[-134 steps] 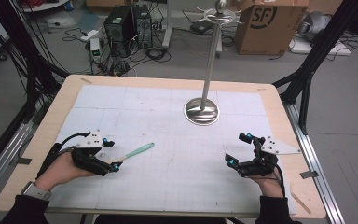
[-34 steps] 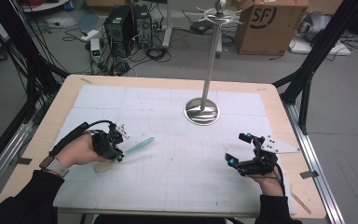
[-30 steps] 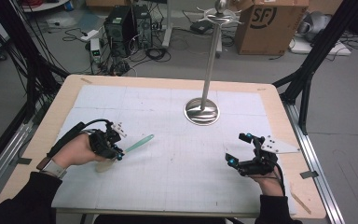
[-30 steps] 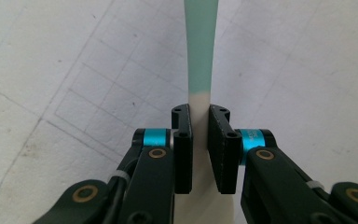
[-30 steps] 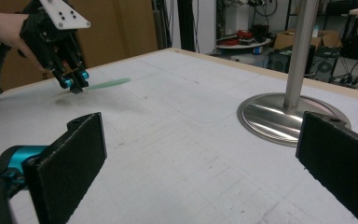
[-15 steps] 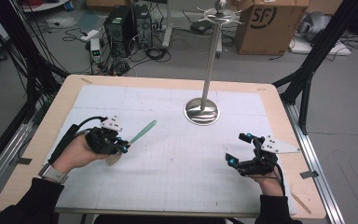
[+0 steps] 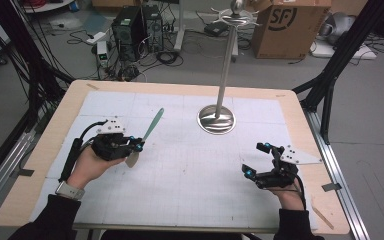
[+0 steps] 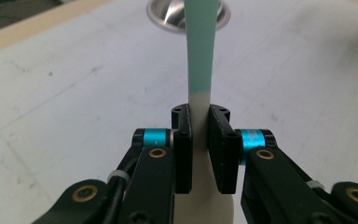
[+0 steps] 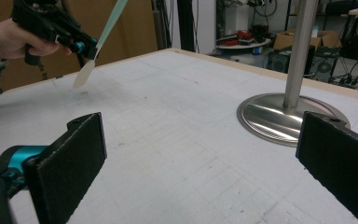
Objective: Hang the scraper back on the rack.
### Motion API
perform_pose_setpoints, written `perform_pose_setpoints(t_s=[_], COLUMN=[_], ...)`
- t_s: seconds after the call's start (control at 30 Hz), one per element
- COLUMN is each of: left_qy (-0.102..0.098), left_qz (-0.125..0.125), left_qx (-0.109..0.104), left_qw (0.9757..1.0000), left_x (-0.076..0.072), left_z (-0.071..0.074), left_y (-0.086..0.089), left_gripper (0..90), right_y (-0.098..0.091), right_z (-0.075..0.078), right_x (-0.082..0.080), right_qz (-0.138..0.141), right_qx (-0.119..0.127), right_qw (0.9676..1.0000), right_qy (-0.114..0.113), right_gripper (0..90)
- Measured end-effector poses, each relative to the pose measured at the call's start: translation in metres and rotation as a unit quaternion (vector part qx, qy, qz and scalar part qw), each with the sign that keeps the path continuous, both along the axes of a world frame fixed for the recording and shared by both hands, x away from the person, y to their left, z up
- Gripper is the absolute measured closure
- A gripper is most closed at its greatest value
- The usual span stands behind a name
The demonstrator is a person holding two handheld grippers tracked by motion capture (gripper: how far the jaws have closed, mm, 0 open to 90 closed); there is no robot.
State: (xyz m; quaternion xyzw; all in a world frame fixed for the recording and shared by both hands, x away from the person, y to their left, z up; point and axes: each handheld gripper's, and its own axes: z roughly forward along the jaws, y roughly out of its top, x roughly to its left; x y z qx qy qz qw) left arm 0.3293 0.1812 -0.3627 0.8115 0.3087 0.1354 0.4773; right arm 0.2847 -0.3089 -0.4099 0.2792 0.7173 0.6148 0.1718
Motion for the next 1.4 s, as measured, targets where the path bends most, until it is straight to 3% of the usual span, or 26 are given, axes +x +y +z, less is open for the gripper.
perform_pose_setpoints(t_s=[0.1, 0.23, 0.83, 0.93, 1.1, 1.4], left_qy=[-0.016, -0.026, -0.066, -0.064, -0.070, -0.076], left_qz=[-0.001, -0.004, -0.018, -0.004, -0.011, -0.023], left_qx=[-0.033, -0.049, -0.069, -0.063, -0.059, -0.081], left_qw=[0.9993, 0.9985, 0.9952, 0.9959, 0.9957, 0.9936], left_x=[0.003, 0.009, 0.032, 0.037, 0.043, 0.055], left_z=[0.003, 0.009, 0.063, 0.071, 0.080, 0.095], left_y=[-0.003, -0.009, -0.023, -0.027, -0.037, -0.044], left_gripper=[80.6, 80.6, 80.6, 80.6, 80.6, 80.6], right_y=[0.000, 0.000, -0.002, -0.004, -0.003, -0.005], right_z=[0.000, 0.000, 0.001, 0.002, 0.002, 0.002], right_x=[0.000, 0.000, -0.001, -0.001, -0.001, -0.002], right_qz=[0.000, 0.000, -0.001, -0.002, 0.001, -0.002], right_qx=[0.000, 0.001, 0.011, 0.012, 0.012, 0.016], right_qw=[1.0000, 1.0000, 0.9999, 0.9999, 0.9999, 0.9999], right_qy=[0.001, 0.000, -0.001, -0.004, -0.002, -0.005], right_gripper=[0.7, 0.7, 0.7, 0.7, 0.7, 0.7])
